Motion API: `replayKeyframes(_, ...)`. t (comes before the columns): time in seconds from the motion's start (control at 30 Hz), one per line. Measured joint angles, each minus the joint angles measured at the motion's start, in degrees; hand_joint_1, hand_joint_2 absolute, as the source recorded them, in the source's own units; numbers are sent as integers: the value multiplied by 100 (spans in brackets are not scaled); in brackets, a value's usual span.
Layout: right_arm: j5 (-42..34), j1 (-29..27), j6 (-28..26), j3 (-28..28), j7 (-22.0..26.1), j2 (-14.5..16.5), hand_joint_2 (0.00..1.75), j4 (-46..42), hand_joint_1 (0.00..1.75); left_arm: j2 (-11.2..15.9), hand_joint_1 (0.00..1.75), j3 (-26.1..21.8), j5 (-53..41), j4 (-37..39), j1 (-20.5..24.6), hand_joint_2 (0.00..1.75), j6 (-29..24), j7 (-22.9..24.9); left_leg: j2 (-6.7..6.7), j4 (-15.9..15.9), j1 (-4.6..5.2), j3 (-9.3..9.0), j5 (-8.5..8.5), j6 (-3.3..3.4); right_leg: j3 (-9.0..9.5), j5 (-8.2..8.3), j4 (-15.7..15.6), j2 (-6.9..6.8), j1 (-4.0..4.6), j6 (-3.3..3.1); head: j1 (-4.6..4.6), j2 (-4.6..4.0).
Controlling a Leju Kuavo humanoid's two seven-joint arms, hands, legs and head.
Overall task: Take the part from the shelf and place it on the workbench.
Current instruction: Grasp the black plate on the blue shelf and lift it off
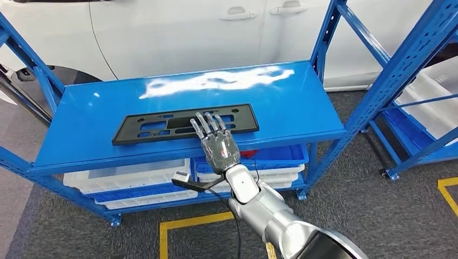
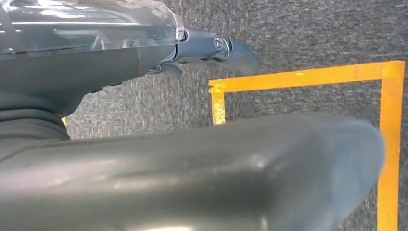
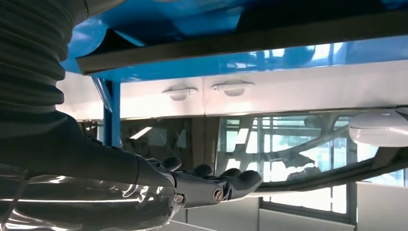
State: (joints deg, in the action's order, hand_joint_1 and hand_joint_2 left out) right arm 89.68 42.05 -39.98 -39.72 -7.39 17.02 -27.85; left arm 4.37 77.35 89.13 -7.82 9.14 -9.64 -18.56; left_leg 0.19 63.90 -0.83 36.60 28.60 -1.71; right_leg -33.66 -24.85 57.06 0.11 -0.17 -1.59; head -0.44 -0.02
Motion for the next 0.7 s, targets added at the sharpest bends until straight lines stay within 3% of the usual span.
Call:
replayKeyframes(0.07,0,0,0,-66,-32,3,175,40,0,-2,0,1,0,0,-6,0,-1,1,0,764,-10,358,329,-36,-1,-2,1,0,7,-17,0,0)
replayKeyframes(0.1,0,-7,0,-93,-46,3,175,61,0,-2,0,1,0,0,-10,0,-2,1,0,989,-13,469,377,-47,-1,-4,4,2,10,-19,0,0)
replayKeyframes(0.13,-1,-11,0,-117,-56,3,175,81,0,-2,0,1,0,0,-13,0,-2,1,0,982,-15,472,303,-50,3,-7,8,7,11,-17,0,0)
replayKeyframes(0.17,-1,-13,0,-137,-62,3,175,93,0,-1,0,1,0,0,-12,0,-2,1,0,748,-18,361,132,-47,12,-13,13,13,10,-9,0,0)
replayKeyframes(0.23,-3,-5,0,-154,-61,6,175,104,0,-1,0,0,0,0,-5,0,-7,0,-2,-72,-15,-52,-253,-22,35,-38,30,23,19,24,0,0)
replayKeyframes(0.3,-12,7,0,-154,-48,11,175,102,0,-1,0,0,0,0,2,0,-10,-2,-14,-568,3,-299,-385,30,30,-53,51,31,38,76,0,0)
replayKeyframes(0.4,-18,16,-1,-154,-31,15,175,97,0,-2,0,0,0,0,-3,0,-10,-4,-24,-633,11,-307,-382,125,14,-54,53,34,38,166,0,0)
replayKeyframes(0.47,-18,28,-2,-154,-27,16,175,88,0,-4,0,0,0,0,2,0,-10,-4,-20,-662,-10,-311,-407,195,-67,-207,250,28,32,224,1,0)
replayKeyframes(0.57,-18,33,-2,-154,-19,8,175,82,0,-5,0,0,0,0,7,0,-10,-4,-9,-673,-7,-296,-420,246,-576,-756,1350,19,8,280,1,0)
replayKeyframes(0.6,-18,24,-2,-154,-15,3,175,83,0,-5,0,0,0,0,4,0,-10,-4,-7,-672,-2,-291,-422,249,-735,-854,1675,19,2,287,1,0)
replayKeyframes(0.63,-18,15,-2,-154,-12,-2,175,84,0,-5,0,0,0,0,1,0,-10,-4,-8,-671,2,-290,-422,251,-797,-837,1794,19,-2,285,2,0)
replayKeyframes(0.67,-18,12,-2,-154,-11,-5,175,83,0,-5,0,0,0,0,-1,0,-10,-4,-10,-669,5,-293,-422,250,-738,-707,1660,18,-3,273,2,0)
replayKeyframes(0.7,-18,15,-2,-154,-10,-7,175,82,0,-5,0,0,0,0,0,0,-10,-4,-13,-667,9,-302,-420,247,-563,-494,1298,18,-2,251,2,0)
